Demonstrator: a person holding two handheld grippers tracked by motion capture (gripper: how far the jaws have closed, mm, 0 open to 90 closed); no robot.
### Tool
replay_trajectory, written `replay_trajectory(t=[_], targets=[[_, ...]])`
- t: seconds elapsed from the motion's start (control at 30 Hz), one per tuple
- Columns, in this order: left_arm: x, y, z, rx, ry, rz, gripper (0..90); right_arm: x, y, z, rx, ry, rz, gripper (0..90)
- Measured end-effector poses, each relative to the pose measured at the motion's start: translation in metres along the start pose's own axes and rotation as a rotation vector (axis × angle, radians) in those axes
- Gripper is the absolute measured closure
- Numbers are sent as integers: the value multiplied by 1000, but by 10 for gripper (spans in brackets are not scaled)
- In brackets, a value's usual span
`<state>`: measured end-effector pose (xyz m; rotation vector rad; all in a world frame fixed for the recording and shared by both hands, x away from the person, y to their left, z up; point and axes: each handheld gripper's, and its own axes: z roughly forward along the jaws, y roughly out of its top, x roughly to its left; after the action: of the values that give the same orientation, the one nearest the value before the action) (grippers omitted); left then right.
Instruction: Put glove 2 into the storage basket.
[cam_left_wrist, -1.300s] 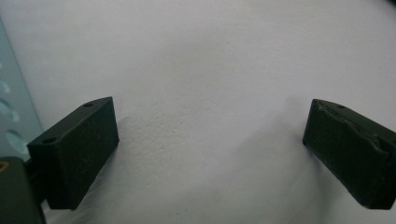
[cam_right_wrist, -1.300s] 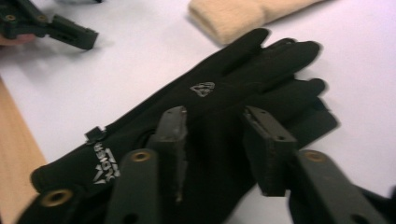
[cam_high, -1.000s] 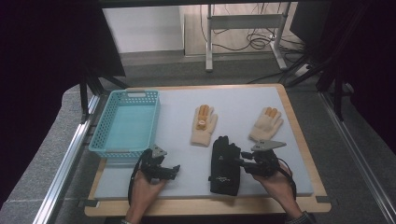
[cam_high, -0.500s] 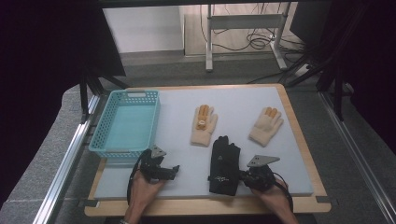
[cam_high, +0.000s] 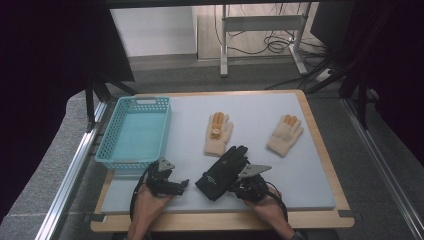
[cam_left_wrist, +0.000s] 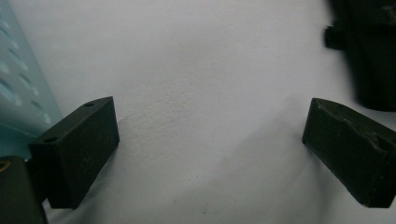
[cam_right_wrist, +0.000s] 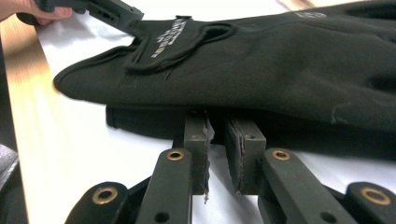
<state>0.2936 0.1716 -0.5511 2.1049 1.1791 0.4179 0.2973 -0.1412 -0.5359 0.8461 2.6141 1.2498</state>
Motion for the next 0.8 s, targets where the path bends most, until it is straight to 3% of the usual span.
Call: replay_trajectory(t=[0.17, 0.3, 0.47, 0.67, 0.8], targets=[[0, 0, 0, -2, 0, -2, 37, 3, 4, 5, 5, 1, -20, 765], [0, -1, 0, -6, -1, -4, 36, -4, 1, -10, 4, -36, -25, 717], [0, -1, 0, -6, -1, -3, 35, -27, -8, -37, -22, -137, 5, 610], [0, -1, 0, -5, -3, -4, 34, -59, -24, -63, -3, -273, 18, 445], [0, -1, 0, -4, -4, -4, 33, -78, -34, -75, -17, -326, 64, 345]])
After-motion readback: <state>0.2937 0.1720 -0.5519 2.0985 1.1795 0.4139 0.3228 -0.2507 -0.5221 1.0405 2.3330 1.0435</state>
